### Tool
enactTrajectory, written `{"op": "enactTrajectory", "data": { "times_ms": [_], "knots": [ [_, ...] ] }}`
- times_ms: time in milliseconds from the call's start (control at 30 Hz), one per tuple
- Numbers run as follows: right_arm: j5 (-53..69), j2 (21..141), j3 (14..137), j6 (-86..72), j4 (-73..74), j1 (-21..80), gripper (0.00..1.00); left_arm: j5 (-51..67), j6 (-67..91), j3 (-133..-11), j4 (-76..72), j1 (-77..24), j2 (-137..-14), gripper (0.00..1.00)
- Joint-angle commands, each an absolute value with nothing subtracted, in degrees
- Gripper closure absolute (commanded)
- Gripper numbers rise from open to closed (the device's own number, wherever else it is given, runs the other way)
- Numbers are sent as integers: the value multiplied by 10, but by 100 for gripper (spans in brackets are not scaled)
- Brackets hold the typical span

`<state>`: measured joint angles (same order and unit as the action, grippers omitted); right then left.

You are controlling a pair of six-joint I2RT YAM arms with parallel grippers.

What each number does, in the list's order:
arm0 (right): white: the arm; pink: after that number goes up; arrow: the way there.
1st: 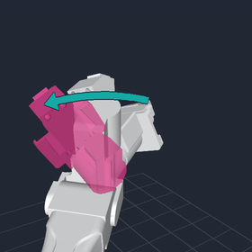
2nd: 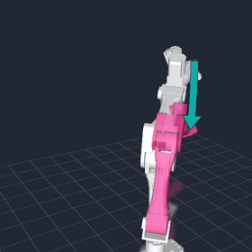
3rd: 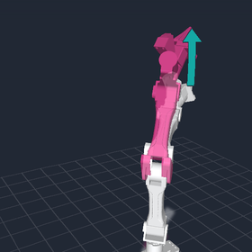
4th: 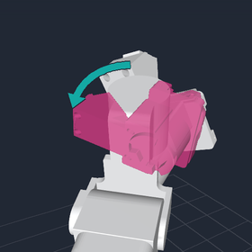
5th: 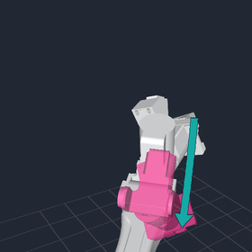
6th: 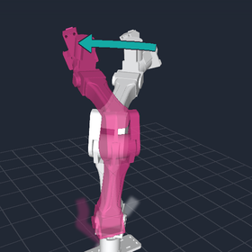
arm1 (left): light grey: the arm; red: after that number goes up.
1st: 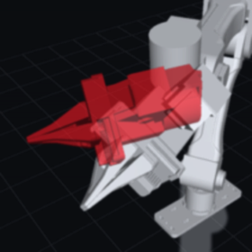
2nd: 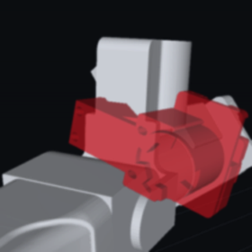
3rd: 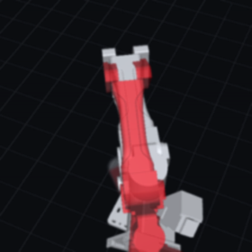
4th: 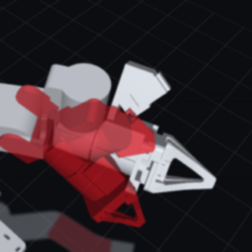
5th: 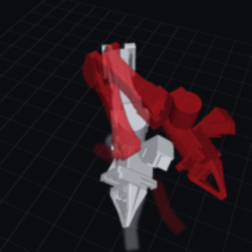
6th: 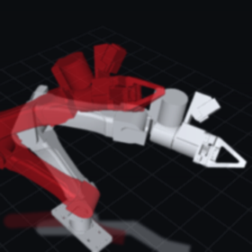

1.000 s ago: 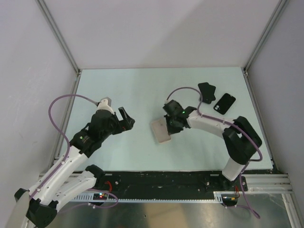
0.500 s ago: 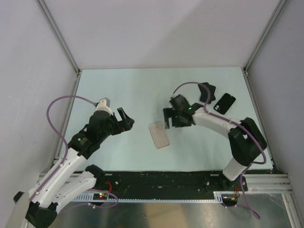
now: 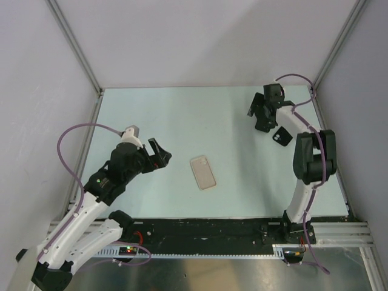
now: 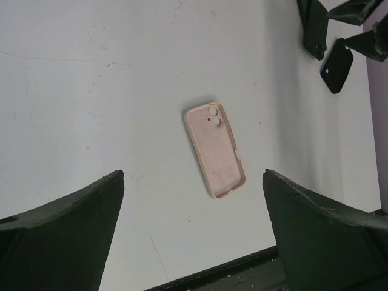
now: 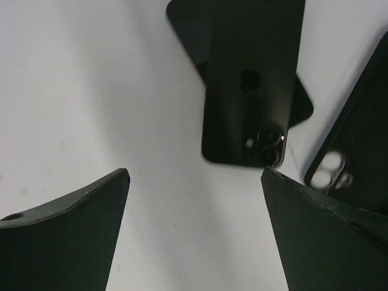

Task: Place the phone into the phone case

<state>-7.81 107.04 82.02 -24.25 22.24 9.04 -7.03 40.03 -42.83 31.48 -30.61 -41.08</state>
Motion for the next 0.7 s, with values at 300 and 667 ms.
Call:
{"op": "enactTrajectory", "data": {
  "times_ms": [300, 667],
  "knots": [
    [-141, 1245, 1054, -212, 330, 57, 2, -57, 396, -433, 314, -301, -421, 0],
    [-128, 1298, 1100, -211, 359, 40, 1, -59, 392, -442, 313, -299, -441, 0]
  ]
}}
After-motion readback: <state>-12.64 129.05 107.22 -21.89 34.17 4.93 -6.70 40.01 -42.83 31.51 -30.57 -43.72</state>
